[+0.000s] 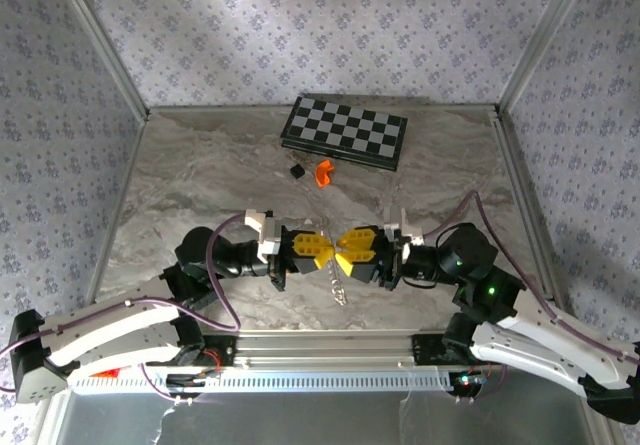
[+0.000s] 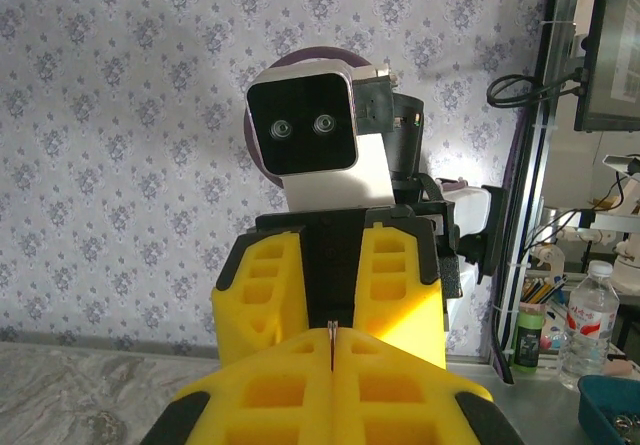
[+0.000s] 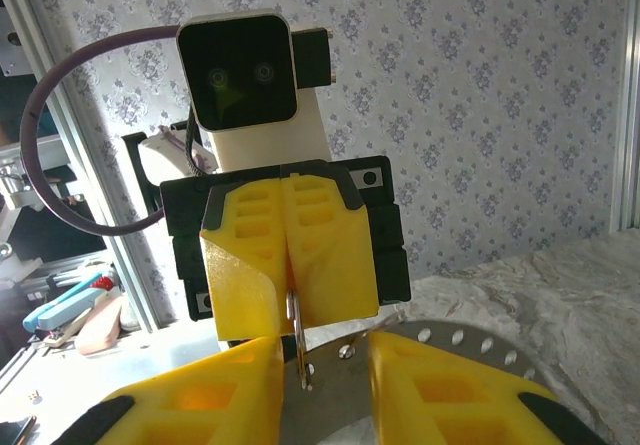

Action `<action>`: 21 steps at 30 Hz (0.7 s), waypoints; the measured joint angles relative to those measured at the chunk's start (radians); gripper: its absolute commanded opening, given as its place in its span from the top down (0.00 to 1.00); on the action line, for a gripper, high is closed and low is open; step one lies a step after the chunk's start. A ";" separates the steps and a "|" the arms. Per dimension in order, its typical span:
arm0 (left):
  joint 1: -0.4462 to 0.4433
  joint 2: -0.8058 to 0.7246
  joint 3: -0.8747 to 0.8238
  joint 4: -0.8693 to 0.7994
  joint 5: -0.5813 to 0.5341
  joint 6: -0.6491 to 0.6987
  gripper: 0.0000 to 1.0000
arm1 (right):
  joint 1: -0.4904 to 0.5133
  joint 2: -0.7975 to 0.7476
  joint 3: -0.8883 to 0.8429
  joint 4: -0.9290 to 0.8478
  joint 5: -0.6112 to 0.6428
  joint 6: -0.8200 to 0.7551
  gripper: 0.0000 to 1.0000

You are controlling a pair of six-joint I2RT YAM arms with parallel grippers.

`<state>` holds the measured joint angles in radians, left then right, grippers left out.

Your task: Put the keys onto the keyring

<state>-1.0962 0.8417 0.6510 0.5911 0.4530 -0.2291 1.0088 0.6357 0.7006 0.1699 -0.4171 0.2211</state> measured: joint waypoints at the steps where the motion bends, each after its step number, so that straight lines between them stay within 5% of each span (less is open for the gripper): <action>1: 0.000 0.000 0.000 0.000 0.000 0.000 1.00 | 0.000 0.000 0.000 0.000 0.000 0.000 0.79; 5: 0.000 0.000 0.000 0.004 -0.002 0.000 1.00 | 0.000 0.000 0.000 0.004 -0.007 0.003 1.00; 10: 0.000 0.002 0.000 0.004 -0.005 0.001 1.00 | 0.005 -0.006 0.000 -0.001 -0.006 -0.001 1.00; 16: 0.000 -0.029 0.017 -0.155 -0.056 0.043 0.67 | 0.005 -0.011 0.040 -0.143 0.022 -0.059 1.00; 21: 0.000 -0.081 0.121 -0.425 -0.132 0.119 0.62 | 0.005 0.006 0.164 -0.359 0.076 -0.173 1.00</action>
<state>-1.0962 0.7609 0.7723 0.1665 0.3214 -0.1104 1.0134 0.6422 0.8650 -0.1886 -0.3408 0.0479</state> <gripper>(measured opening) 0.382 0.052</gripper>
